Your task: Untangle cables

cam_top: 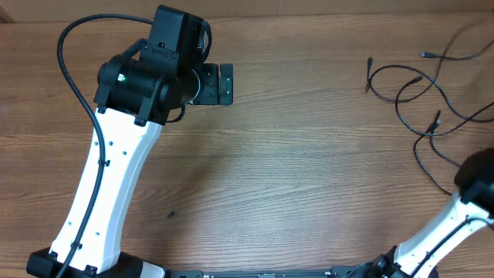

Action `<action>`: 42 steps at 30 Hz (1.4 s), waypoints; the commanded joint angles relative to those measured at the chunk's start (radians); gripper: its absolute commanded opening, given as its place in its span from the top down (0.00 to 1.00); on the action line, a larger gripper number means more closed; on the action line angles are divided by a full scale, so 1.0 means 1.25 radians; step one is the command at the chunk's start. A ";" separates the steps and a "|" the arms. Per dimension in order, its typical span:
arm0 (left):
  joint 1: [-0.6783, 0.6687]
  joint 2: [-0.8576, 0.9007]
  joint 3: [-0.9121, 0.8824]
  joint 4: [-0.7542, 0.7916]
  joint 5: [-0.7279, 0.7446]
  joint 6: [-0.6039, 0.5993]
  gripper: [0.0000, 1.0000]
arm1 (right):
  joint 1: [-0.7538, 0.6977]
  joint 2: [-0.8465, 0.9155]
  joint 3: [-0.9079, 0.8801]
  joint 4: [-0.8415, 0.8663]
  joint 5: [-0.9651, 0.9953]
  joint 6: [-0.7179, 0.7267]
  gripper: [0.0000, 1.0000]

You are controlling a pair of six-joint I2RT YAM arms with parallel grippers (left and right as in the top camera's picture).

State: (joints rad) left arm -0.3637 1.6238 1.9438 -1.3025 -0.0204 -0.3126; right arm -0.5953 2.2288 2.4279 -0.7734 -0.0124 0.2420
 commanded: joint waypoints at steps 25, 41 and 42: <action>0.003 0.006 0.011 0.001 -0.010 -0.007 0.01 | 0.439 -0.411 0.011 -0.455 -0.007 -0.034 0.00; 0.003 0.006 0.011 0.001 -0.010 -0.007 0.00 | 0.508 -0.411 0.011 -0.652 -0.007 -0.027 0.00; 0.003 0.006 0.011 0.001 -0.010 -0.007 0.01 | 0.508 -0.411 0.011 -0.656 -0.007 -0.027 0.00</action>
